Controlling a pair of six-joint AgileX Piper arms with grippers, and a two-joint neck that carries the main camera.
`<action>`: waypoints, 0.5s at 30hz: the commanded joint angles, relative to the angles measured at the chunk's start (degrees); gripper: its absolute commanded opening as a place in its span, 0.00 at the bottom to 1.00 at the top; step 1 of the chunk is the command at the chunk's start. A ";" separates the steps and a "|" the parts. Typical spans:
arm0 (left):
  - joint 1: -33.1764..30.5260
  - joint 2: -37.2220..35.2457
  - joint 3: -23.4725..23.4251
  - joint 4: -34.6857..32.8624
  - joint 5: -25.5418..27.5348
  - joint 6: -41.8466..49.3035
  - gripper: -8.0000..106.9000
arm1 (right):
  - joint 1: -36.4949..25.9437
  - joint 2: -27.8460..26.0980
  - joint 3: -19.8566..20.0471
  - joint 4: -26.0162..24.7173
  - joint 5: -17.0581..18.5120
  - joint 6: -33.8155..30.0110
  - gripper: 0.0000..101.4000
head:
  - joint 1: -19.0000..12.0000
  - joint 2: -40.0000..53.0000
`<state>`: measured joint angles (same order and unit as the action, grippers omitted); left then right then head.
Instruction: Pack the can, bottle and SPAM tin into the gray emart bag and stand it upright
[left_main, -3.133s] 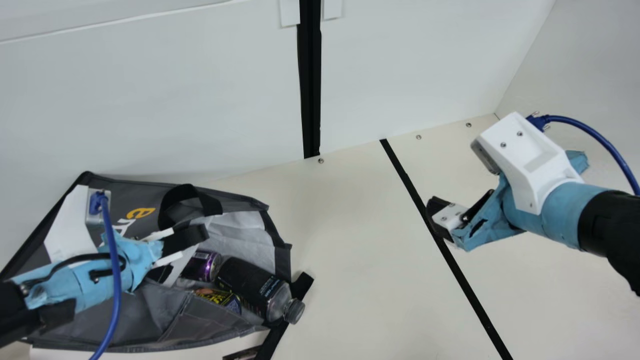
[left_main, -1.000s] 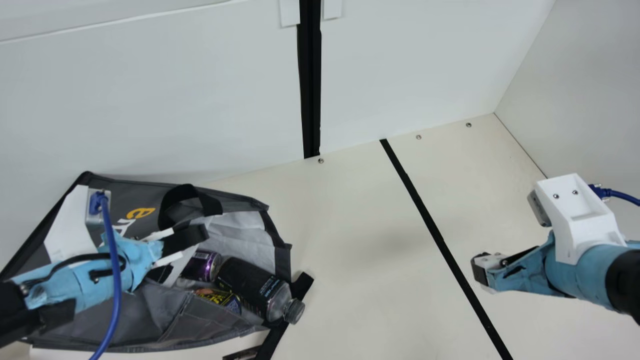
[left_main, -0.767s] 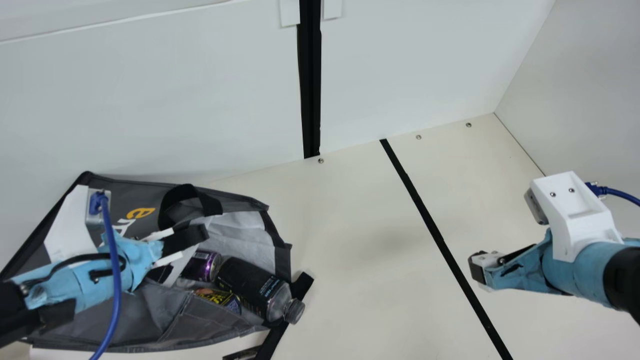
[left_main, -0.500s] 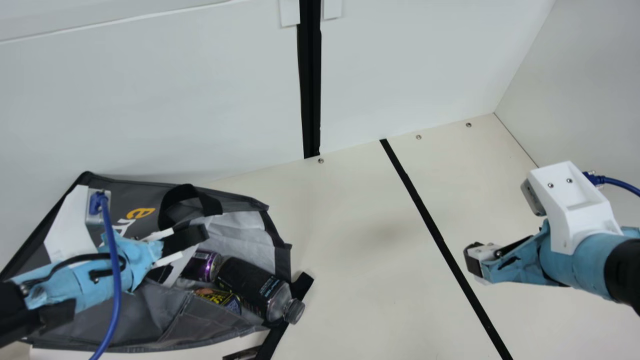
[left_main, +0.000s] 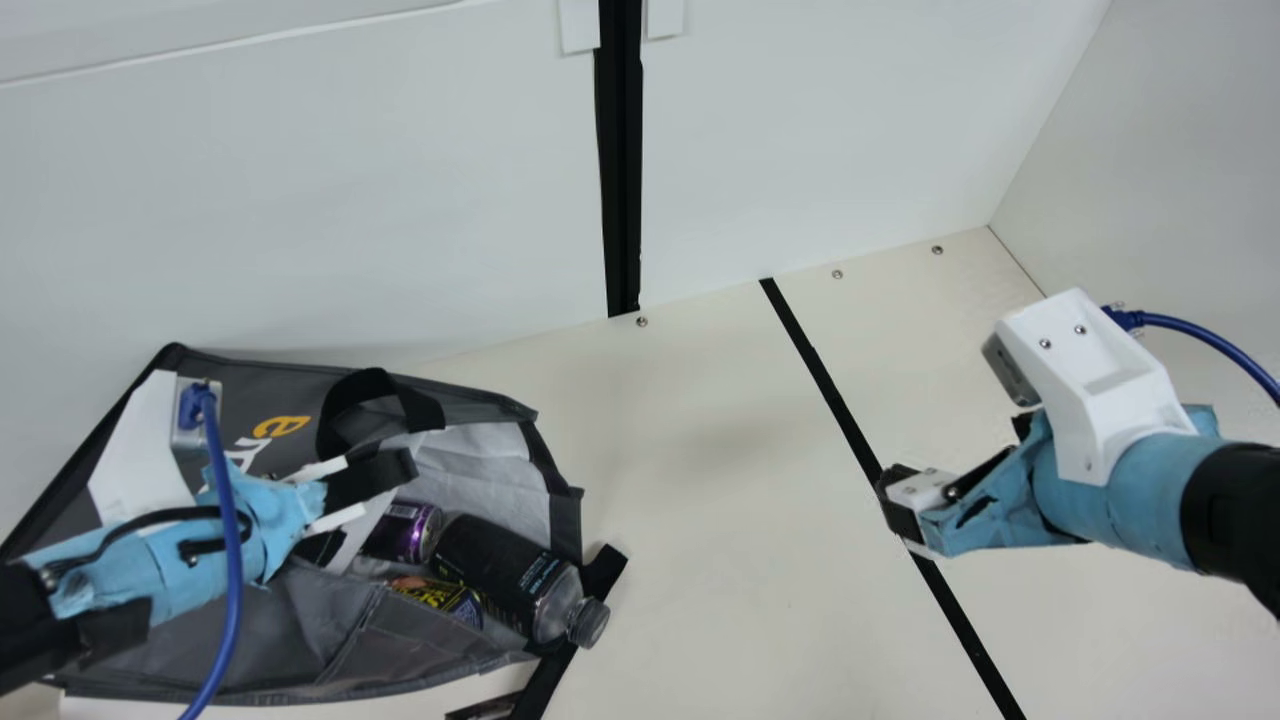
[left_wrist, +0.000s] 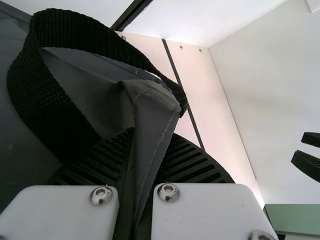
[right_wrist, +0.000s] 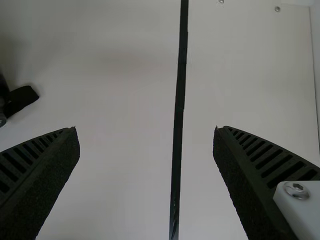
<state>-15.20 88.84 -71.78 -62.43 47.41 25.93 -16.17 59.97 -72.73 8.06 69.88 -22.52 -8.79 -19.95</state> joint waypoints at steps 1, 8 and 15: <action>0.00 0.00 0.00 0.00 0.00 0.00 0.00 | 0.49 0.32 -0.32 1.21 0.02 -0.82 0.94 | -1.21 -0.05; 0.00 0.00 0.00 0.00 0.00 0.00 0.00 | 1.19 1.94 -1.77 5.86 0.02 -4.32 0.94 | -1.21 -0.05; 0.00 0.00 0.00 0.00 0.00 0.00 0.00 | 0.48 3.57 -2.77 11.35 0.02 -8.89 0.94 | -1.21 -0.05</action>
<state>-15.20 88.84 -71.78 -62.43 47.41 25.93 -15.56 63.39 -75.45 18.06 69.94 -30.41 -8.70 -19.95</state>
